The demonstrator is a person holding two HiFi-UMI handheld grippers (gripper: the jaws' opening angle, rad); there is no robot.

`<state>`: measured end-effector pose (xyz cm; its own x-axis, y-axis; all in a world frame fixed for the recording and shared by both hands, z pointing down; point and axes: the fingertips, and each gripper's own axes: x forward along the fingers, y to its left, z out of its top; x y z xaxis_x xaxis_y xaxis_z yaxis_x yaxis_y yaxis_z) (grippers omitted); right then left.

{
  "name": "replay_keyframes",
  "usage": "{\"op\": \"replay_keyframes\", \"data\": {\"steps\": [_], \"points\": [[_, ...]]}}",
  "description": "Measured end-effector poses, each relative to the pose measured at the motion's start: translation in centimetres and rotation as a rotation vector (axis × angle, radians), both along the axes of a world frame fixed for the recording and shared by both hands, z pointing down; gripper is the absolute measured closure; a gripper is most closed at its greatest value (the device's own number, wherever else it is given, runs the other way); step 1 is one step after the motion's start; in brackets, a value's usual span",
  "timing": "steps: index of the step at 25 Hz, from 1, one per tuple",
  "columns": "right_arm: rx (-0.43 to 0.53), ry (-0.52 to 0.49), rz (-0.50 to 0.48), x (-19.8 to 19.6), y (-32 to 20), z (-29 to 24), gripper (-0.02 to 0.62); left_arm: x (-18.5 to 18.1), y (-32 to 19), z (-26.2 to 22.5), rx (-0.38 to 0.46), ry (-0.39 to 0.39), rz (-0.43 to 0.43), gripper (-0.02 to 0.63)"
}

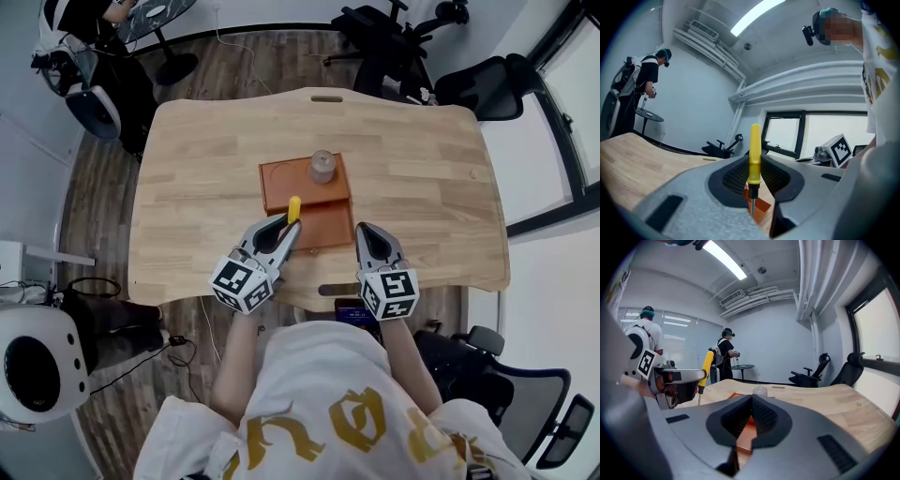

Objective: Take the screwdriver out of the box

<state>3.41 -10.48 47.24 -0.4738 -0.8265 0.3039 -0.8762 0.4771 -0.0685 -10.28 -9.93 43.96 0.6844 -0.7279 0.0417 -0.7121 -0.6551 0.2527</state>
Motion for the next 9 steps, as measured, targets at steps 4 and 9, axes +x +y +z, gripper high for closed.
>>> {"op": "replay_keyframes", "data": {"steps": [4, 9], "points": [[-0.002, 0.010, -0.010, -0.45, -0.05, 0.10, 0.584, -0.53, 0.12, 0.18, -0.007, -0.004, -0.010, 0.529], [0.002, 0.012, -0.013, -0.81, -0.39, 0.20, 0.584, -0.70, -0.19, 0.45, -0.003, -0.020, -0.003, 0.529]]}}
